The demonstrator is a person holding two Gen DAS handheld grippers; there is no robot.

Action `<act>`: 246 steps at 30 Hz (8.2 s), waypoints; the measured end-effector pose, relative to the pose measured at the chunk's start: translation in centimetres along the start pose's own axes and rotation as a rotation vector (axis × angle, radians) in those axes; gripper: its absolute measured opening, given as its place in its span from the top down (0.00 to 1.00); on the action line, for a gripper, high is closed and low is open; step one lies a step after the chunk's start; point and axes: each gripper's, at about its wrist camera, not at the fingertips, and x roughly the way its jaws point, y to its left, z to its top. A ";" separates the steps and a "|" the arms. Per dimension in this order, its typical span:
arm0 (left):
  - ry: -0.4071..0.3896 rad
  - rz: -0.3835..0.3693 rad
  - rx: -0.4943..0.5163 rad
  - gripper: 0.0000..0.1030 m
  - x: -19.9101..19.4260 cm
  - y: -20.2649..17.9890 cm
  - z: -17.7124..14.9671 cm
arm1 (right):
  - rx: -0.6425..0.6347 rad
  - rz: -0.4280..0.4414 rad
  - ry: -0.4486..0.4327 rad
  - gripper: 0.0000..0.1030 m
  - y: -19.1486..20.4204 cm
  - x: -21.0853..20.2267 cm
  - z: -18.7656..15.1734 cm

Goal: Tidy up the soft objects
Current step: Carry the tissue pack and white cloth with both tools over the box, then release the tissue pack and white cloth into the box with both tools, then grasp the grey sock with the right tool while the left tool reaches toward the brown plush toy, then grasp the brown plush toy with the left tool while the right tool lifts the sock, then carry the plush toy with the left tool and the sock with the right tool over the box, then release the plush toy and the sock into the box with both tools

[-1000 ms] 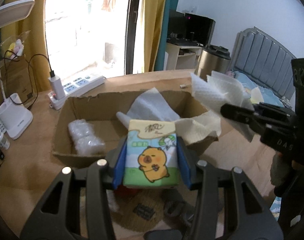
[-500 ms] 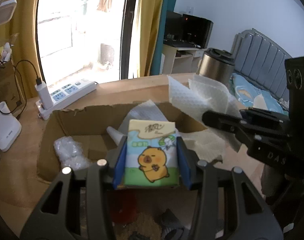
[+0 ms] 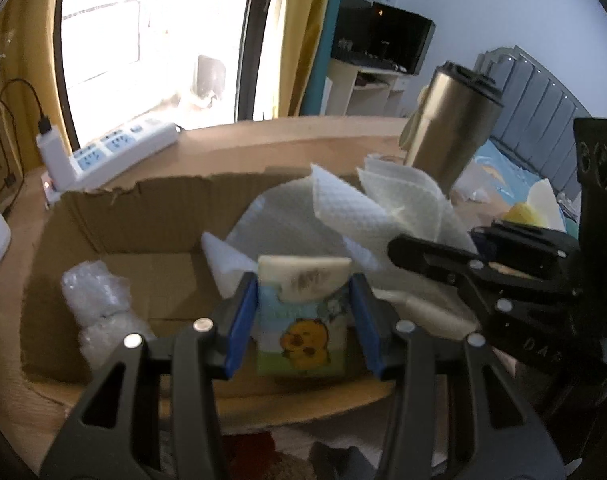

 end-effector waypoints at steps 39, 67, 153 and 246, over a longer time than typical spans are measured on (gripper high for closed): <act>-0.188 0.082 -0.065 0.35 -12.7 3.3 -4.1 | 0.015 -0.088 -0.072 0.47 6.0 -7.9 -1.2; -0.186 0.118 -0.142 0.34 -16.7 7.2 -11.5 | -0.033 -0.070 -0.011 0.47 13.0 -7.8 -5.0; -0.098 -0.040 0.035 0.52 -12.5 -1.1 -11.4 | 0.058 -0.078 0.051 0.73 8.0 -7.9 -9.6; -0.285 0.091 -0.119 0.51 -14.8 12.0 -4.4 | -0.148 0.063 0.215 0.73 10.9 6.6 2.7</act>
